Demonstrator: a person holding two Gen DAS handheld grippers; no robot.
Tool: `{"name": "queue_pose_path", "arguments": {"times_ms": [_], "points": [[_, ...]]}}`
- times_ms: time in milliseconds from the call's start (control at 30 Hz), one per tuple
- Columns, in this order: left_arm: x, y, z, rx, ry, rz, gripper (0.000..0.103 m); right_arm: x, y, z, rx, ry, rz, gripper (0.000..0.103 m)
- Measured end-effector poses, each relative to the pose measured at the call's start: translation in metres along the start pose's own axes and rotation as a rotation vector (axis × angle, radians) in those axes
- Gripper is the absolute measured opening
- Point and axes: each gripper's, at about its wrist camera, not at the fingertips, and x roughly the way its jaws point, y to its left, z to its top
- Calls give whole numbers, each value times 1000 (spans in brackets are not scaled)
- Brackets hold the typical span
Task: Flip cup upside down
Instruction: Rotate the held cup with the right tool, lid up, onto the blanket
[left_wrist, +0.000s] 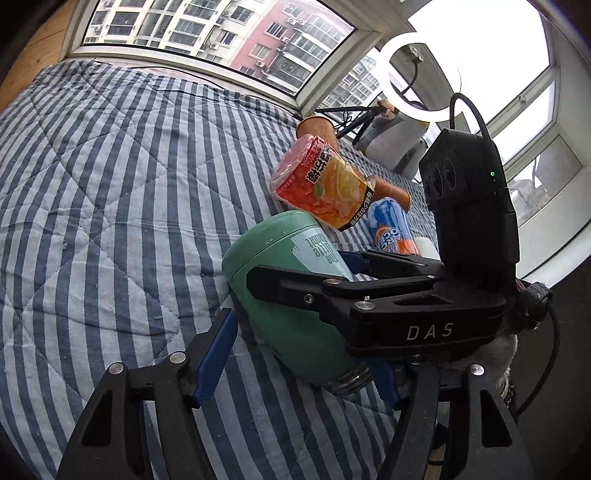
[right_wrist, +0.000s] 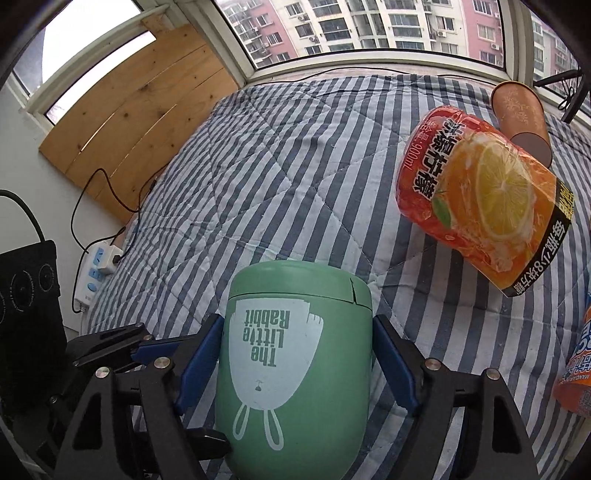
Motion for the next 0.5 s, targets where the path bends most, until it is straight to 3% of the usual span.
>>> {"name": "queue_pose_path", "arguments": {"times_ms": [200,500], "points": [[16,-12,9,27,16,-32,68,-7,-3,-6,11,-46,17,76],[31,-50,21,145,-31,29,62,-41,-14,-22,25,-247,17,76]]}}
